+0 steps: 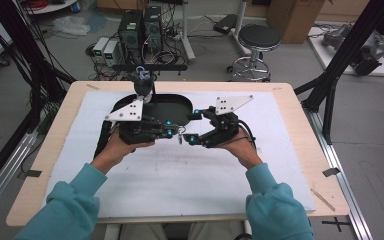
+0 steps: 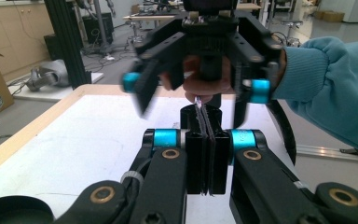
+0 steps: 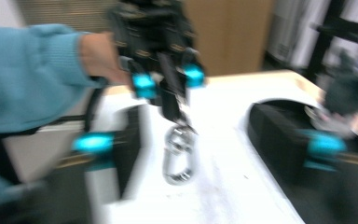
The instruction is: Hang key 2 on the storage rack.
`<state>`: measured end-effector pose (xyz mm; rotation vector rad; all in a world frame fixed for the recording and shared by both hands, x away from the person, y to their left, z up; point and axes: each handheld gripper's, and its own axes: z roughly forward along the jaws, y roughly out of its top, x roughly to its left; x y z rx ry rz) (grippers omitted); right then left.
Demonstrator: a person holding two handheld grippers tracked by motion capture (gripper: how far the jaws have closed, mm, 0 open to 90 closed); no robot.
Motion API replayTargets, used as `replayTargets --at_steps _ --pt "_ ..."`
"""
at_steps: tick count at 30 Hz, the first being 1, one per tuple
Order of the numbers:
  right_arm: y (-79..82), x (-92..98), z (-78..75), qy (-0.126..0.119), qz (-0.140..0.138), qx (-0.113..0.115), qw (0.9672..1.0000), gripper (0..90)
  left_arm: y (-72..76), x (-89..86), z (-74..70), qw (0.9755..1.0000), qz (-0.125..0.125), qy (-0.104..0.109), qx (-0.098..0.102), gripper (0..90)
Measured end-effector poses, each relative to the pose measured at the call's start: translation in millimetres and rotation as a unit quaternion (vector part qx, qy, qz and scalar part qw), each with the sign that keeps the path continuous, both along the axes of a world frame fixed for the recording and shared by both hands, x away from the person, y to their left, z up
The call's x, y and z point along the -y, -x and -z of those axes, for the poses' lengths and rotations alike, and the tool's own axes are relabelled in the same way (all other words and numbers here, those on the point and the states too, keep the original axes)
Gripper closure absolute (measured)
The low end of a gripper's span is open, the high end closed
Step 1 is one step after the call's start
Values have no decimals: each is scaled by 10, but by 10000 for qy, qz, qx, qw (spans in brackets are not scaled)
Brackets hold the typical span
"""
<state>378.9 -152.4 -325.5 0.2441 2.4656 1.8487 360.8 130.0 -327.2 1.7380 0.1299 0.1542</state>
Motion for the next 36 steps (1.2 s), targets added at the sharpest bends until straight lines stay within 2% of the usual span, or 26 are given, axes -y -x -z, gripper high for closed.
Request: replayTargets --at_steps 1,2,4,6,7,11,12,15,16,18,21,27,28,29,30,31,33,36 --pt "4 1 4 23 122 20 9999 21 -8 -12 -11 10000 -3 -25 7 884" --pt "16 16 12 11 278 76 9996 5 -12 -21 -21 10000 -58 -35 10 884" --pt "40 69 22 -73 333 60 9994 6 -34 -47 -45 9999 -151 -31 -8 883" --pt "69 136 33 -34 334 -42 9994 6 -62 -75 -74 9997 -233 -59 -2 883" --pt "82 161 39 -32 379 -22 9993 6 -81 -88 -96 9996 -279 -105 8 883" --pt "155 347 67 -44 750 42 9972 6 -163 -134 -183 9991 -367 -227 10 883" --pt "175 402 79 -83 859 12 9963 6 -191 -149 -208 9988 -383 -289 20 883" --pt "222 592 123 -174 1203 121 9925 6 -269 -178 -276 9979 -492 -428 21 883" --pt "238 621 130 -184 1249 72 9920 6 -299 -187 -301 9974 -527 -489 29 883" --pt "279 746 156 -190 1496 145 9885 6 -371 -202 -358 9963 -601 -608 34 883" --pt "351 901 195 -336 1807 254 9826 6 -472 -226 -420 9947 -684 -771 5 883" --pt "492 1168 343 -585 2356 391 9693 6 -706 -307 -496 9899 -942 -1057 -95 883" --pt "510 1195 361 -598 2407 375 9680 6 -752 -321 -509 9887 -987 -1121 -94 883" --pt "536 1237 391 -634 2539 454 9641 6 -778 -325 -515 9881 -1018 -1147 -106 883" --pt "554 1262 410 -640 2620 488 9617 6 -807 -328 -522 9875 -1034 -1189 -111 883" --pt "569 1288 430 -648 2691 499 9596 6 -848 -330 -536 9860 -1080 -1270 -101 883" --pt "606 1368 510 -736 2890 484 9533 6 -918 -332 -562 9845 -1121 -1343 -131 883" --pt "647 1449 607 -807 3071 435 9472 6 -1014 -329 -608 9823 -1183 -1443 -143 883"
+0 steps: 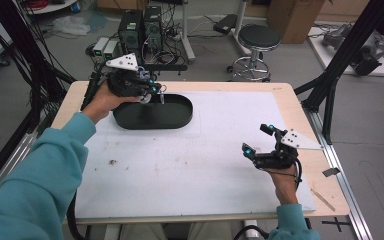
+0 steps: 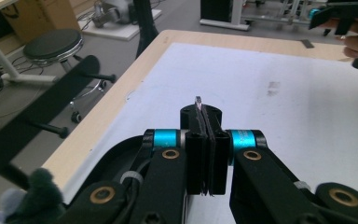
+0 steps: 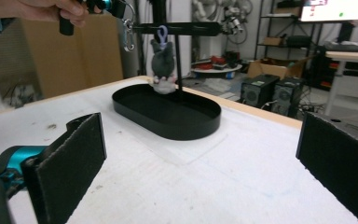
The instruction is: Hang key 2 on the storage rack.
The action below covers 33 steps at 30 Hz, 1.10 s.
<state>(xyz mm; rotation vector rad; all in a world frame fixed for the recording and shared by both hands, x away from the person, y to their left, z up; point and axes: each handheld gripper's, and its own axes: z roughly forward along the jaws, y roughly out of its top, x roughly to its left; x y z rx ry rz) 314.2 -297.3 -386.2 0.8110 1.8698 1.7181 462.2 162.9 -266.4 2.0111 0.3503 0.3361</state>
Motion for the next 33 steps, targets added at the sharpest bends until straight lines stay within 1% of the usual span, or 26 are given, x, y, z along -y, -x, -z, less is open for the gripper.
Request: replayTargets --at_steps 1,2,3,4,5,7,9,10,11,13,16,17,18,20,22,24,25,28,31,32,33 --pt "14 24 33 7 87 4 10000 6 -36 4 -16 10000 -18 -58 -18 883" --pt "29 53 73 13 183 41 9998 6 -67 5 -28 9999 -20 -136 7 883" --pt "43 75 104 -16 224 10 9997 6 -87 8 -35 9999 -57 -142 -2 883" --pt "51 86 122 -10 277 -27 9996 6 -124 8 -50 9998 -86 -199 -14 883" --pt "67 103 152 21 367 14 9993 6 -150 7 -59 9997 -131 -229 7 883" --pt "79 124 198 21 466 53 9989 6 -193 10 -70 9995 -173 -250 -47 883" --pt "98 139 248 48 575 29 9983 6 -232 12 -83 9992 -246 -319 -51 883" --pt "99 147 274 33 612 31 9981 6 -250 14 -87 9992 -270 -307 -55 883" --pt "107 155 295 35 634 -16 9980 6 -267 12 -94 9990 -306 -332 -56 883" --pt "117 171 336 35 736 39 9973 6 -296 9 -104 9987 -359 -356 -49 883" --pt "128 196 401 -72 772 -5 9970 6 -338 4 -90 9978 -470 -468 -90 883" --pt "124 209 428 -78 815 29 9966 6 -345 5 -84 9977 -494 -459 -108 883" --pt "131 209 444 -128 804 -10 9967 6 -364 2 -78 9975 -504 -475 -114 883" --pt "137 221 477 -127 893 19 9959 6 -393 2 -65 9970 -560 -526 -116 883" --pt "149 222 494 -110 911 15 9958 6 -407 3 -58 9966 -625 -532 -106 882" --pt "154 227 513 -50 949 127 9954 6 -430 -2 -52 9959 -690 -572 -105 883" --pt "165 226 520 -37 990 107 9950 6 -442 -4 -51 9958 -703 -580 -103 883" --pt "182 232 563 -17 1054 204 9942 6 -472 2 -40 9956 -723 -585 -123 883" --pt "189 222 607 -1 1071 263 9939 6 -502 19 -7 9952 -758 -604 -152 882" --pt "194 213 618 8 1078 245 9939 6 -514 22 5 9948 -773 -638 -158 883" --pt "192 206 629 44 1077 264 9938 6 -523 25 16 9947 -790 -629 -181 883"
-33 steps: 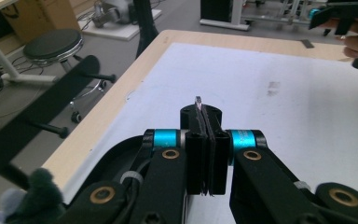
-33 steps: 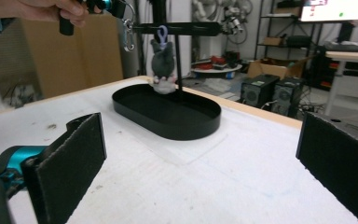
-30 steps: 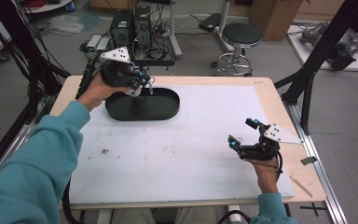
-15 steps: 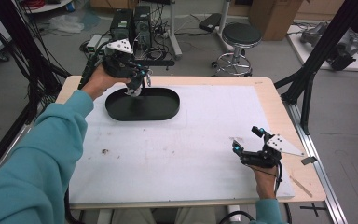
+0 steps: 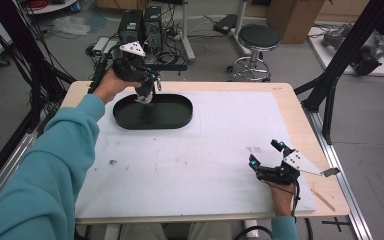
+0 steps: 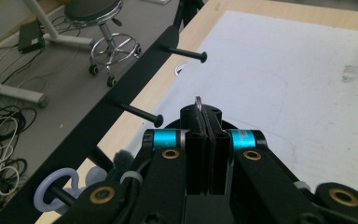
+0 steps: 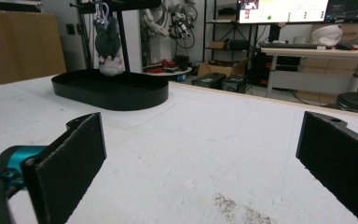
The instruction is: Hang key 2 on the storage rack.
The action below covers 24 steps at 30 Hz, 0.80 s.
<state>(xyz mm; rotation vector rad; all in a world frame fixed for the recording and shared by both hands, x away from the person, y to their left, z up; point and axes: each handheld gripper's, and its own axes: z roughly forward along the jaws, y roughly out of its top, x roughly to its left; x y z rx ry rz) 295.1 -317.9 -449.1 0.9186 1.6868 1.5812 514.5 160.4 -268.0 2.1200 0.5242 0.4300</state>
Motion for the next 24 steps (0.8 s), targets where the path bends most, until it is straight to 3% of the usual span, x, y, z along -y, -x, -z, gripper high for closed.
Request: replayTargets --at_steps 8,24 --pt "12 -32 41 74 43 10 10000 6 -58 2 22 9999 -115 0 15 883" --pt "35 -28 66 -27 76 130 9999 6 -146 5 54 9994 -358 -4 -28 882"
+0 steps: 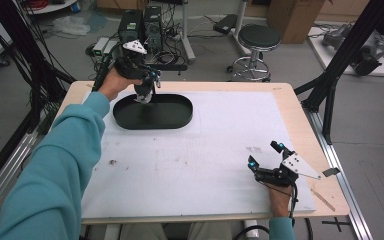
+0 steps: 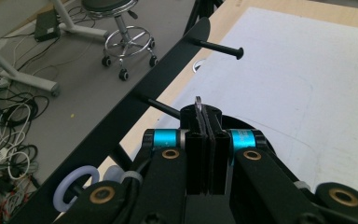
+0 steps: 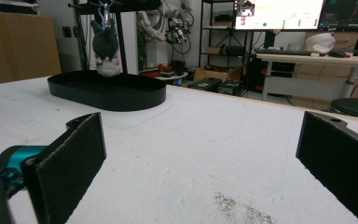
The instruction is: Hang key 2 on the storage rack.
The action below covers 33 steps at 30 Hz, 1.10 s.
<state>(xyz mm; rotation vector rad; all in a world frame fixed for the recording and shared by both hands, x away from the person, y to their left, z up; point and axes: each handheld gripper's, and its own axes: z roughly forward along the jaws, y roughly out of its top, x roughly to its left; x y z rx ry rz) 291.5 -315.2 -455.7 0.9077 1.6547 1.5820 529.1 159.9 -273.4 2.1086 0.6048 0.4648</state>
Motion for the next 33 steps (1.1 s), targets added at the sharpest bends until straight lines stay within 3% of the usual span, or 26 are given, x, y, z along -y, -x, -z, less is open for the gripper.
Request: replayTargets --at_steps 17,33 --pt "4 1 5 -24 15 37 10000 6 -87 9 17 9997 -229 -104 -1 882" --pt "10 1 5 2 21 36 10000 6 -142 42 52 9988 -479 -36 49 876"
